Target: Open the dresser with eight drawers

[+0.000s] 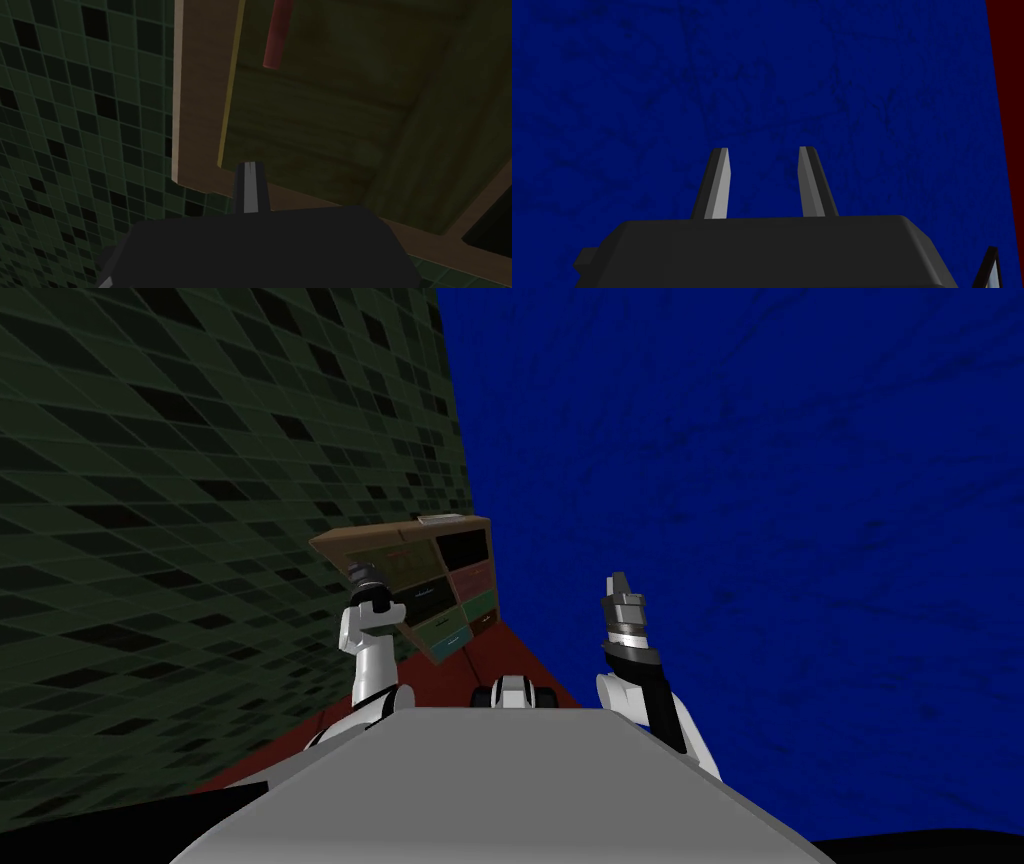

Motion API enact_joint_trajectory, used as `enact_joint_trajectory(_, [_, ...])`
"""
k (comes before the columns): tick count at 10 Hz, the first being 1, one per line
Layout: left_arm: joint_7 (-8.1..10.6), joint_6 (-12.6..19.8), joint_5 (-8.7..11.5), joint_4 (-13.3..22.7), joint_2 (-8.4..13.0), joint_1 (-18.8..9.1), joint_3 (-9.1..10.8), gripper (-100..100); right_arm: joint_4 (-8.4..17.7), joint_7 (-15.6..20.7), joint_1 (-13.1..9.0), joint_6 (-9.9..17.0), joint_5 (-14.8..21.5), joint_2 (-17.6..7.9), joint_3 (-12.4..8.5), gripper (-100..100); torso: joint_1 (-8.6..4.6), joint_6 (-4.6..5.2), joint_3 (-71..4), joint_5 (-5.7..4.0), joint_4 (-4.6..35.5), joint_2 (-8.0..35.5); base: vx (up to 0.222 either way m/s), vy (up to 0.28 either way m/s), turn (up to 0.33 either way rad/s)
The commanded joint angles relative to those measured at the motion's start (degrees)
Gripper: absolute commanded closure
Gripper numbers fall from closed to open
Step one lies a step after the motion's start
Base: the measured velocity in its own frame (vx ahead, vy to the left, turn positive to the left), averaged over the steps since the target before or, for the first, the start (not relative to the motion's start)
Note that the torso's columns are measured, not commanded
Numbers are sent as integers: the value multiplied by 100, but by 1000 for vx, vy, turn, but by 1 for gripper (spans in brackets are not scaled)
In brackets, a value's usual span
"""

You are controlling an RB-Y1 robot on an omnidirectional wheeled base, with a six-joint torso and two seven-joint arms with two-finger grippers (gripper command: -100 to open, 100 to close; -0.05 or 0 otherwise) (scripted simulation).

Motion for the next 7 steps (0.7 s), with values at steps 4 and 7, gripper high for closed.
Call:
enact_joint_trajectory(4, [741,-120,-895,619,190,-436,357,100,-1,0,5,-1,0,-1,-2,0,22,-2,-57,9,-29,-87,-46,10,-65])
enact_joint_trajectory(7, [1203,-120,-1467,990,190,-650,436,100,0,0,2,0,0,0,-1,0,6,-11,-22,3,-11,-39,-133,-32,-153])
